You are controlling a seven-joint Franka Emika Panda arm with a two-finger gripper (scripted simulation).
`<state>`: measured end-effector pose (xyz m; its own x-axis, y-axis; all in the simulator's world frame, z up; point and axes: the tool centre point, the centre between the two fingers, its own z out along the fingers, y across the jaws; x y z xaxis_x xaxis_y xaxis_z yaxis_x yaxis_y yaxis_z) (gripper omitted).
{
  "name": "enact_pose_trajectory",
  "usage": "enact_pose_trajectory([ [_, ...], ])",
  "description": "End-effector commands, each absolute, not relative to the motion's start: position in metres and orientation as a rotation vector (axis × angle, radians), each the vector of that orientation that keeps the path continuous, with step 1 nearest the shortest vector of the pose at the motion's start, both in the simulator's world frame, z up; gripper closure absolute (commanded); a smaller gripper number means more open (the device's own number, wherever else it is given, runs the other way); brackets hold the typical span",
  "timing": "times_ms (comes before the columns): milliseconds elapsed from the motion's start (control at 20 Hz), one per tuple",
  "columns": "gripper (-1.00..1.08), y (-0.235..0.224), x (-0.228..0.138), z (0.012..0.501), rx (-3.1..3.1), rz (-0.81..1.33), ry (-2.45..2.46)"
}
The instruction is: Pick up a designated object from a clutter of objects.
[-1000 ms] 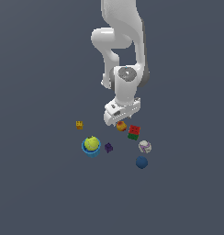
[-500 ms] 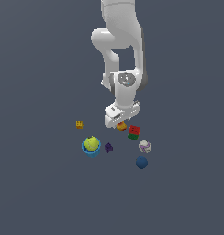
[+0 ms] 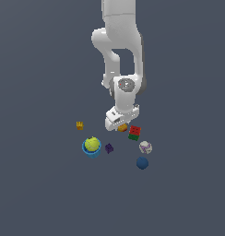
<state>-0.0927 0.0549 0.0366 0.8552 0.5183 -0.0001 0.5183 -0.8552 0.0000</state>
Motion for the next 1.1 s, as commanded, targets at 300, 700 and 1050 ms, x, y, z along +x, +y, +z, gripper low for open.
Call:
enact_pose_trajectory([
  [300,1.08,0.055,-0.093,0.036,3.025,0.0,0.847],
  [700,1.08,0.052,-0.092,0.042,3.025,0.003,0.845],
  [1050,1.08,0.037,-0.094,0.065,3.025,0.002,0.845],
])
